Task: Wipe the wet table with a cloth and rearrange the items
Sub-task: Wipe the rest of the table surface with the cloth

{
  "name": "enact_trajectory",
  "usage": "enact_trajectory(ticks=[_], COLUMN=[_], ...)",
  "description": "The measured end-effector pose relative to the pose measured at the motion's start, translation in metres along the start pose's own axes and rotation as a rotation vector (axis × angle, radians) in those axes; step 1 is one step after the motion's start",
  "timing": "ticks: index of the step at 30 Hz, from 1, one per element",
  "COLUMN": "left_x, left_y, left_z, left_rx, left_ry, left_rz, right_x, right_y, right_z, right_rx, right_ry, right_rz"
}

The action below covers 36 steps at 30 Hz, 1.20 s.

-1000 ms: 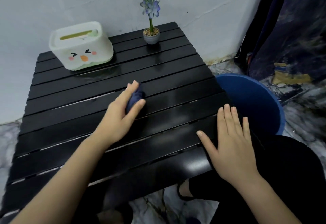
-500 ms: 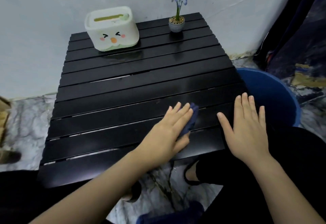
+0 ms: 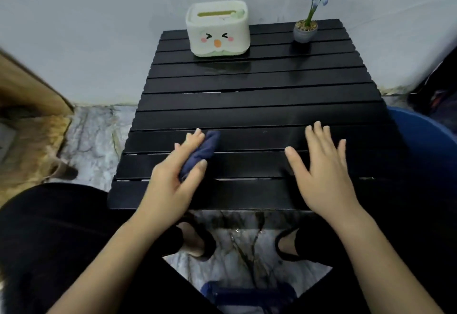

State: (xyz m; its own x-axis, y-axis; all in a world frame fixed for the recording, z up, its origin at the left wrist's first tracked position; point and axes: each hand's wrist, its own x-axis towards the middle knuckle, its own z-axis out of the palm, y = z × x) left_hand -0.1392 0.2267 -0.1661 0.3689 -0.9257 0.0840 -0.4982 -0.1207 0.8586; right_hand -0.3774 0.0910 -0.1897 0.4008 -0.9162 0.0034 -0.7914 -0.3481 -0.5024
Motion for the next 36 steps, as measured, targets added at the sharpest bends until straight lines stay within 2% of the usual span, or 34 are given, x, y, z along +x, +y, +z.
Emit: enact_trajectory(ticks=[3,5,6,8,10,12,14,17,20,25,27,29,31,33,34,36], left_x=[0.002,-0.003,-0.004,-0.001,0.004,0.008,0.009,0.014,0.017,0.023,0.027,0.029,0.026,0.017,0.012,0.007], left_y=[-0.031,-0.038,-0.037,-0.036,-0.038,-0.039,-0.035,-0.027,-0.01,0.03,0.032,0.02,0.0,-0.019,-0.026,-0.033], left_z=[-0.018,-0.017,-0.018,-0.027,-0.038,-0.037,-0.024,-0.008,-0.004,-0.009,-0.017,-0.025,-0.033,-0.04,-0.043,-0.046], left_rx=[0.322,0.238,0.115,-0.015,0.137,0.416,0.564,0.528,0.335,0.163,0.008,0.003,0.199,0.558,0.738,0.918], left_ry=[-0.056,-0.091,-0.027,0.233,0.427,0.425,0.376,0.404,0.46,0.346,0.339,0.32,0.296,0.282,0.3,0.373], left_rz=[-0.048,-0.134,-0.164,-0.206,-0.282,-0.432,-0.533,-0.465,-0.246,0.058,0.049,-0.061,-0.231,-0.392,-0.418,-0.29], right_x=[0.006,0.01,0.011,0.011,0.01,0.009,0.009,0.008,0.006,0.007,0.008,0.008,0.007,0.006,0.006,0.007], right_y=[-0.043,-0.063,-0.069,-0.074,-0.074,-0.072,-0.071,-0.071,-0.071,-0.071,-0.071,-0.07,-0.07,-0.07,-0.07,-0.069], right_z=[0.031,0.047,0.054,0.063,0.068,0.069,0.07,0.07,0.069,0.068,0.069,0.069,0.068,0.069,0.07,0.072], right_rx=[-0.017,-0.063,-0.089,-0.149,-0.202,-0.222,-0.229,-0.234,-0.234,-0.23,-0.243,-0.241,-0.221,-0.229,-0.235,-0.237], right_ry=[-0.088,-0.145,-0.17,-0.198,-0.187,-0.177,-0.176,-0.166,-0.158,-0.167,-0.19,-0.19,-0.168,-0.163,-0.163,-0.158], right_rz=[-0.202,-0.288,-0.311,-0.334,-0.345,-0.351,-0.356,-0.361,-0.37,-0.371,-0.37,-0.375,-0.374,-0.373,-0.373,-0.373])
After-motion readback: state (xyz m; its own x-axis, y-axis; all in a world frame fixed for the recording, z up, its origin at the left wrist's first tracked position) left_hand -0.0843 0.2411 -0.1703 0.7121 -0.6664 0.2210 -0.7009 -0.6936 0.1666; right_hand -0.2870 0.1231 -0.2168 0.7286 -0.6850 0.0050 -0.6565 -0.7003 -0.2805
